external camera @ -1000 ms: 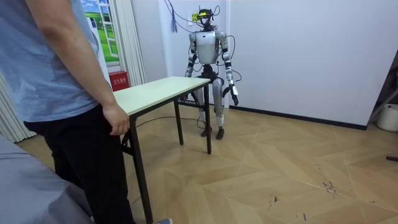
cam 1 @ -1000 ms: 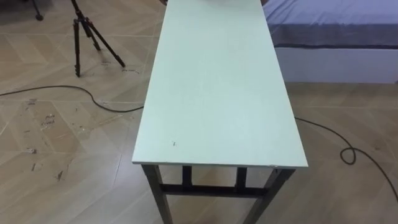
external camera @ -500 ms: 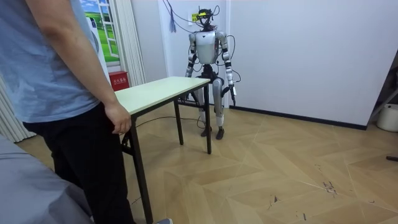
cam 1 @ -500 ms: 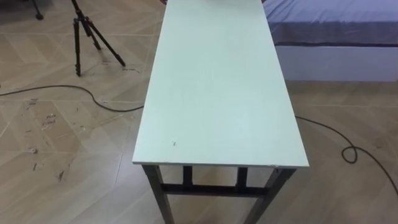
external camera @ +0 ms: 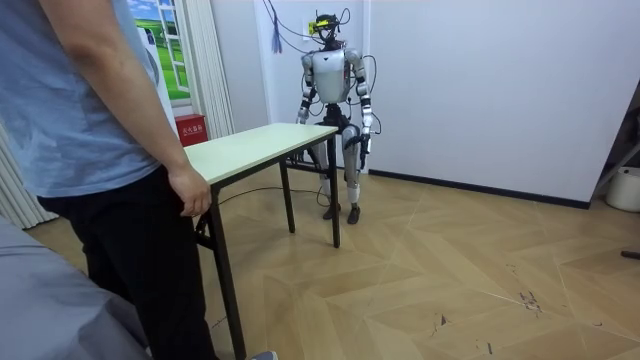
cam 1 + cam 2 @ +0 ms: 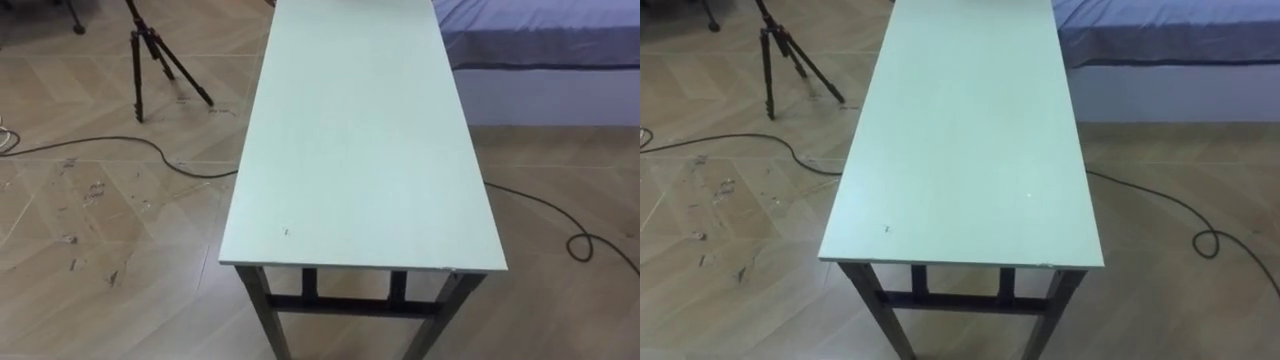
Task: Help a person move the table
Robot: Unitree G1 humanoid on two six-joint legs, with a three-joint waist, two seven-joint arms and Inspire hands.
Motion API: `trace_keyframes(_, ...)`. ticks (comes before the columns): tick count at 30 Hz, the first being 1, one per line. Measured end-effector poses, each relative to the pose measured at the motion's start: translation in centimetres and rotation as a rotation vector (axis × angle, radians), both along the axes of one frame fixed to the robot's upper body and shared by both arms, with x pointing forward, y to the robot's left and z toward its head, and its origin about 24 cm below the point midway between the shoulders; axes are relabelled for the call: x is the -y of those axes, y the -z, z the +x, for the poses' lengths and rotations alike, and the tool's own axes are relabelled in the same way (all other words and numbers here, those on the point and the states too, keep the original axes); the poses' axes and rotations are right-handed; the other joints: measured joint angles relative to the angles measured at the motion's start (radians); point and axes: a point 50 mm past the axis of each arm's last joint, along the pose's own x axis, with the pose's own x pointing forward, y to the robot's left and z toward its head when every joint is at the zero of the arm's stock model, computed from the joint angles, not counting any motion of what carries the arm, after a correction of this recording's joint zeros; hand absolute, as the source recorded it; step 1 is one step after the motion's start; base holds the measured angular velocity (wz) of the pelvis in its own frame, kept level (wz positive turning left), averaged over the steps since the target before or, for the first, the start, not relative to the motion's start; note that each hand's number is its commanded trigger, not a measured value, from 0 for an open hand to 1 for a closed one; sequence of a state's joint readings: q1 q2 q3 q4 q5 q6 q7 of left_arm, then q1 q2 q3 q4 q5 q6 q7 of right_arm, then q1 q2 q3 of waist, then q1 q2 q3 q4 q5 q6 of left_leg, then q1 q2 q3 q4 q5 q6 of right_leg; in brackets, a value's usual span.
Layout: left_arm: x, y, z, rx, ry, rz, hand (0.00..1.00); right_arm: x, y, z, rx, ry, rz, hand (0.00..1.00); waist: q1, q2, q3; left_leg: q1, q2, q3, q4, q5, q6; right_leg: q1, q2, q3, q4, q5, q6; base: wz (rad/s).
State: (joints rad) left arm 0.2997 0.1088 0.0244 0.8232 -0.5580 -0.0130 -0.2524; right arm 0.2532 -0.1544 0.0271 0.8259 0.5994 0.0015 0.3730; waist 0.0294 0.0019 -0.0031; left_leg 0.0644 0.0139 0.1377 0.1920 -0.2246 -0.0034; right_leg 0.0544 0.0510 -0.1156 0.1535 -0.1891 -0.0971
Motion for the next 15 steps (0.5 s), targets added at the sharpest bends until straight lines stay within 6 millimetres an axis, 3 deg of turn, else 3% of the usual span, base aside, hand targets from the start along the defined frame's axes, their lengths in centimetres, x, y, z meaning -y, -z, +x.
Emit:
trace_keyframes(10,3.8,-3.6,4.6,0.319,0.017,-0.236,0.00,-4.1,-3.8,3.2,0.300,0.020,0.276,0.00,0.003,-0.014,0.0081,0.002,0.006,0.012,0.000,0.000,0.000,0.000,-0.002,-0.004,0.007,-0.001,0.001,0.01)
trace_keyframes(15,4.9,-4.6,5.6,0.384,0.045,-0.280,0.00,-5.1,-4.4,4.1,0.343,0.000,0.333,0.00,0.001,-0.016,0.0087,0.004,0.006,0.014,0.000,0.000,0.000,0.000,-0.001,0.001,0.008,-0.001,0.001,-0.01)
